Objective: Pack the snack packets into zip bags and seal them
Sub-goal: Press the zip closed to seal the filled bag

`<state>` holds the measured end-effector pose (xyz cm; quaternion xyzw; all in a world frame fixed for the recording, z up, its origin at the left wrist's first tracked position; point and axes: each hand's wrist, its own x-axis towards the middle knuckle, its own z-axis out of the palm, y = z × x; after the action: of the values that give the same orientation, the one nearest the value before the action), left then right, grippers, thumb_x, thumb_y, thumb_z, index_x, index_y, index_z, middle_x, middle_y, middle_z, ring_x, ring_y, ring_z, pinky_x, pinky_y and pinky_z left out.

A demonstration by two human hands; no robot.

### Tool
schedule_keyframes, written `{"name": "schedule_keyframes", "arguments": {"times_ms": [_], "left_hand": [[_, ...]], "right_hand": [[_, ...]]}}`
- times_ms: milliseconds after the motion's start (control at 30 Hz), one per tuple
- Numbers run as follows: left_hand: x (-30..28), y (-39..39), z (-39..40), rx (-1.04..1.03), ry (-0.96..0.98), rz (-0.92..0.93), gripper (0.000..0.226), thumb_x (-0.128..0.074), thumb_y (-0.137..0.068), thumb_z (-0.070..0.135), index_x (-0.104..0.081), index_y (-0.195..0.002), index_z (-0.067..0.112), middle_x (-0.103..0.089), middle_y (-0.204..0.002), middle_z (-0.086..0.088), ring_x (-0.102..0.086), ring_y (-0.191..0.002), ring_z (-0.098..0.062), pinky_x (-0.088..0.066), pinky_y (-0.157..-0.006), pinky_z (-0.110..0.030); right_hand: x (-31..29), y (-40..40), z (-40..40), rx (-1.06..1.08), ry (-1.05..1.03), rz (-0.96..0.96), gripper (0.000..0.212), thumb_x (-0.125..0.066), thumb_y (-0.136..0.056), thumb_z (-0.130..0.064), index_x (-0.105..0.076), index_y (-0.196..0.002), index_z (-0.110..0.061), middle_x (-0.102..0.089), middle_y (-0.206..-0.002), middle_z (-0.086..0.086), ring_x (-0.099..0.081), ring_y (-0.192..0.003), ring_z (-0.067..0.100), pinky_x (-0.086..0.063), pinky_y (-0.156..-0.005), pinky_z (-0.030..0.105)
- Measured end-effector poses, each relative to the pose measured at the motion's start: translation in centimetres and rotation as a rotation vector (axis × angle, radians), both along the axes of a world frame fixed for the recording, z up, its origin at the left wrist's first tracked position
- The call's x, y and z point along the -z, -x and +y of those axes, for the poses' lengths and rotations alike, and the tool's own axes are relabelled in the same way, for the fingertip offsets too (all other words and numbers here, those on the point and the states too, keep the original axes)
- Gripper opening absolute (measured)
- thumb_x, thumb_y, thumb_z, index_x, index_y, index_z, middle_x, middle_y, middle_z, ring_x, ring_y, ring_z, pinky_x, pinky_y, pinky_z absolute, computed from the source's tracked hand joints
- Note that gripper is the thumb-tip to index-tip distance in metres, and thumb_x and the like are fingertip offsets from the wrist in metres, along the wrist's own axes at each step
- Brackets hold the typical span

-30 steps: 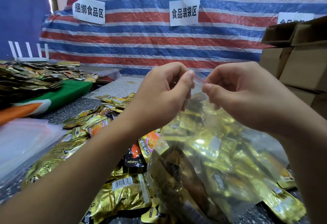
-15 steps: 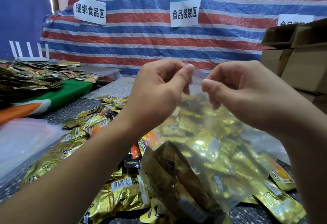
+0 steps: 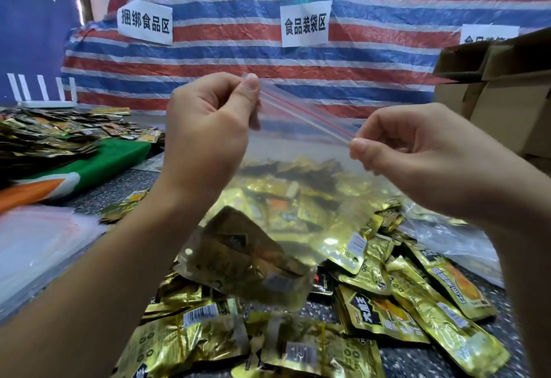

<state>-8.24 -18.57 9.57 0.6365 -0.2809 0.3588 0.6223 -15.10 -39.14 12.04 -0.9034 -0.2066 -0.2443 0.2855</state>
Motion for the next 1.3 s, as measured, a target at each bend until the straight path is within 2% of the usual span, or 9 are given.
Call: {"name": "schedule_keyframes", "arguments": {"times_ms": [133,167,567,767,933,1067,1133,1233,1300], "left_hand": [[-0.1,-0.6,0.4,-0.073,0.062,-0.045,0.034,-0.053,-0.101,0.022,-0.061,-0.069,0.015,-0.056,-0.062,-0.001,-0.047,-0.055,-0.008,-0.039,-0.057,-0.028],[-0.1,-0.8,0.5,-0.094,0.072,-0.052,0.034,-0.053,-0.1,0.023,-0.062,-0.068,0.017,-0.056,-0.062,0.001,-0.047,-0.054,-0.007,-0.039,-0.057,-0.026],[-0.3,-1.6,1.2,-0.12,0.083,-0.072,0.034,-0.055,-0.098,0.03,-0.062,-0.065,0.023,-0.056,-0.055,0.011,-0.046,-0.051,-0.005,-0.038,-0.054,-0.026],[0.2,-2.3,0.8,0.062,-0.001,0.066,0.036,-0.046,-0.103,0.024,-0.052,-0.068,0.022,-0.044,-0.053,0.011,-0.035,-0.048,-0.006,-0.029,-0.045,-0.021],[0.7,-1.7,-0.5,0.309,-0.116,0.09,0.031,-0.041,-0.106,0.018,-0.047,-0.075,0.017,-0.042,-0.053,0.01,-0.033,-0.043,-0.002,-0.028,-0.041,-0.016],[1.3,-0.8,-1.8,0.46,-0.194,0.122,0.026,-0.042,-0.104,0.017,-0.048,-0.079,0.013,-0.04,-0.05,0.01,-0.032,-0.04,-0.001,-0.027,-0.038,-0.014],[1.5,-0.6,-2.0,0.457,-0.242,0.097,0.025,-0.044,-0.103,0.02,-0.05,-0.079,0.015,-0.041,-0.05,0.011,-0.033,-0.04,-0.001,-0.028,-0.039,-0.014],[1.7,-0.7,-2.4,0.272,-0.377,0.031,0.025,-0.047,-0.101,0.03,-0.055,-0.08,0.02,-0.046,-0.051,0.012,-0.039,-0.043,-0.001,-0.03,-0.043,-0.015],[1.8,-0.9,-2.5,0.221,-0.328,0.084,0.018,-0.052,-0.099,0.027,-0.059,-0.087,0.017,-0.051,-0.052,0.009,-0.045,-0.045,-0.003,-0.035,-0.045,-0.015]], "right_hand": [[0.0,-0.2,-0.3,0.002,0.013,-0.009,0.021,-0.058,-0.084,-0.042,-0.064,-0.073,-0.026,-0.059,-0.058,-0.014,-0.049,-0.051,0.004,-0.038,-0.049,0.017],[0.0,-0.3,-0.4,0.005,0.023,-0.012,0.02,-0.058,-0.085,-0.041,-0.064,-0.073,-0.026,-0.058,-0.057,-0.015,-0.049,-0.05,0.003,-0.037,-0.048,0.014],[0.1,-0.5,-0.5,-0.058,-0.015,0.011,0.023,-0.06,-0.091,-0.036,-0.063,-0.073,-0.021,-0.043,-0.045,-0.011,-0.035,-0.039,0.005,-0.027,-0.039,0.016],[0.5,-0.9,-0.2,-0.037,-0.012,0.086,0.027,-0.054,-0.088,-0.038,-0.06,-0.072,-0.018,-0.046,-0.048,-0.013,-0.037,-0.042,0.001,-0.032,-0.043,0.017],[1.3,-1.5,1.3,-0.071,0.085,0.083,0.06,-0.046,-0.085,-0.075,-0.062,-0.078,-0.018,-0.055,-0.061,-0.01,-0.048,-0.052,0.004,-0.039,-0.05,0.022],[2.6,-1.7,3.0,-0.213,0.106,0.251,0.029,-0.069,-0.083,-0.057,-0.066,-0.085,-0.028,-0.065,-0.066,-0.013,-0.058,-0.056,0.0,-0.047,-0.055,0.02],[3.7,-2.4,3.7,-0.163,0.175,0.32,0.028,-0.07,-0.085,-0.052,-0.067,-0.1,-0.028,-0.07,-0.078,-0.009,-0.067,-0.069,0.007,-0.056,-0.067,0.031],[5.1,-3.6,4.6,-0.102,0.085,0.414,0.009,-0.063,-0.092,-0.026,-0.067,-0.096,-0.019,-0.073,-0.08,-0.001,-0.068,-0.06,0.018,-0.051,-0.047,0.027],[5.5,-4.5,4.4,-0.089,-0.033,0.486,0.016,-0.056,-0.092,-0.006,-0.07,-0.088,-0.012,-0.075,-0.072,0.003,-0.062,-0.045,0.011,-0.042,-0.037,0.022]]}}
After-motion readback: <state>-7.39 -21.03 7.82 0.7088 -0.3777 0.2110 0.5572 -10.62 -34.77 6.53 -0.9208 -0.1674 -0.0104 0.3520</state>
